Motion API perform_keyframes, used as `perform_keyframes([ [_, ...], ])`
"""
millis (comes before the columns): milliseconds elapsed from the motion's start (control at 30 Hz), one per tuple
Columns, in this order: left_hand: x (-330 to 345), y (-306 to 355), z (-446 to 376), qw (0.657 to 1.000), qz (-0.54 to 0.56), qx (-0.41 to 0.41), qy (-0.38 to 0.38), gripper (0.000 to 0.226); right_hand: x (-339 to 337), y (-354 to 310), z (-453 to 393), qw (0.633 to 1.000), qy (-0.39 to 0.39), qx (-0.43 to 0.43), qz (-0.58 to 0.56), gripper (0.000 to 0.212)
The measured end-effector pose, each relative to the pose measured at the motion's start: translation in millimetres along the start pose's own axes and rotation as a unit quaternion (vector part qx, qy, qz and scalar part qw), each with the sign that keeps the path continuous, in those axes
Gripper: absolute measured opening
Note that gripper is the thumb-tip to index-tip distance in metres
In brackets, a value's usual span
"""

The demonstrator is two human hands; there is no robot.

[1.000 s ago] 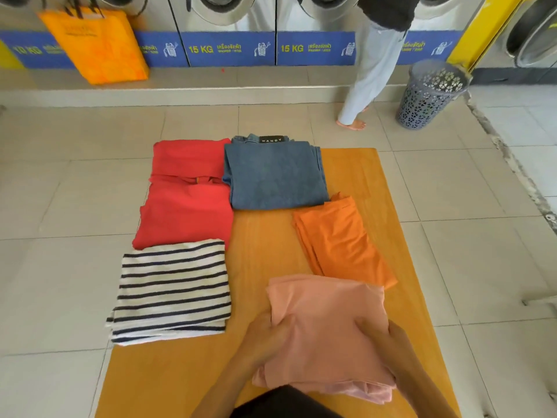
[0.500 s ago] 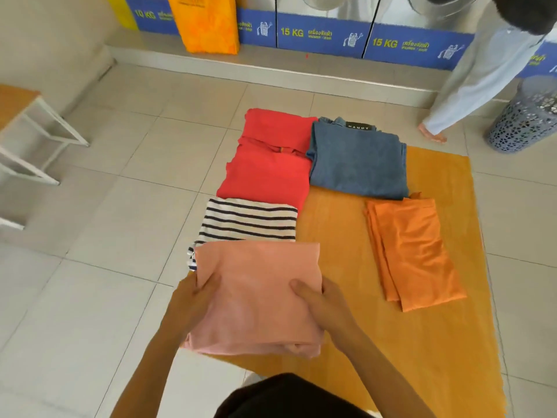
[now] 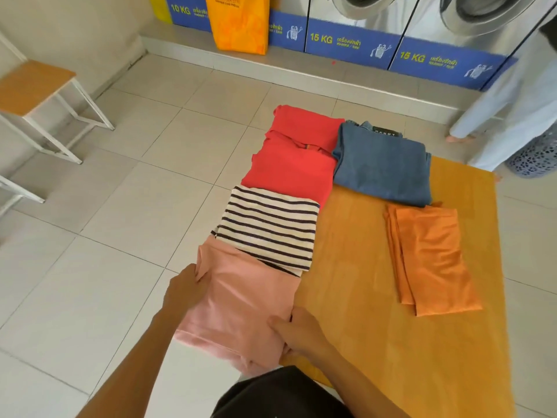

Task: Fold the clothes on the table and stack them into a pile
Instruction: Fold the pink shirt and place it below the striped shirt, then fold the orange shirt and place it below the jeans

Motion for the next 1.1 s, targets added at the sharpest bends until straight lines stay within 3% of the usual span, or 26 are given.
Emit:
perform_keyframes([
  [200, -6.3, 6.0, 6.4, 0.997, 0.019, 0.017, 0.067, 0.024, -10.1, -6.5, 4.6, 0.997, 0.022, -0.042, 0.055, 0.037],
  [333, -6.5, 20.7, 23.6, 0.993, 0.033, 0.029, 0.114, 0.048, -21.4, -9.8, 10.8, 0.993, 0.053, -0.064, 0.085, 0.036],
  [467, 11.7, 57.1, 49.1, 0.983, 0.04, 0.115, 0.136, 0.046, -32.1, -8.2, 18.9, 0.99, 0.088, -0.07, 0.082, 0.022],
  [633, 63.9, 114.8, 72.7, 0.968, 0.043, 0.23, 0.087, 0.029, -49.0, -6.0, 40.1, 0.992, 0.095, -0.081, 0.035, 0.012],
  [800, 113.8, 179.0, 84.1, 0.946, -0.015, 0.322, 0.018, 0.028, -86.5, -0.6, 64.3, 0.985, 0.122, -0.115, -0.043, 0.012],
  [1100, 197.4, 267.8, 91.0, 0.915, -0.103, 0.381, -0.077, 0.032, -177.0, 52.5, 98.9, 0.962, 0.192, -0.113, -0.16, 0.012],
])
Point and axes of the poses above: each hand's wrist, its own z-axis away from the middle knuckle, its own x-axis out of the palm, y = z × x, the point moved 9 cm from there along -z, towards the middle knuckle, and after that the axes turned 11 degrees about -y, right-handed, at the moved point
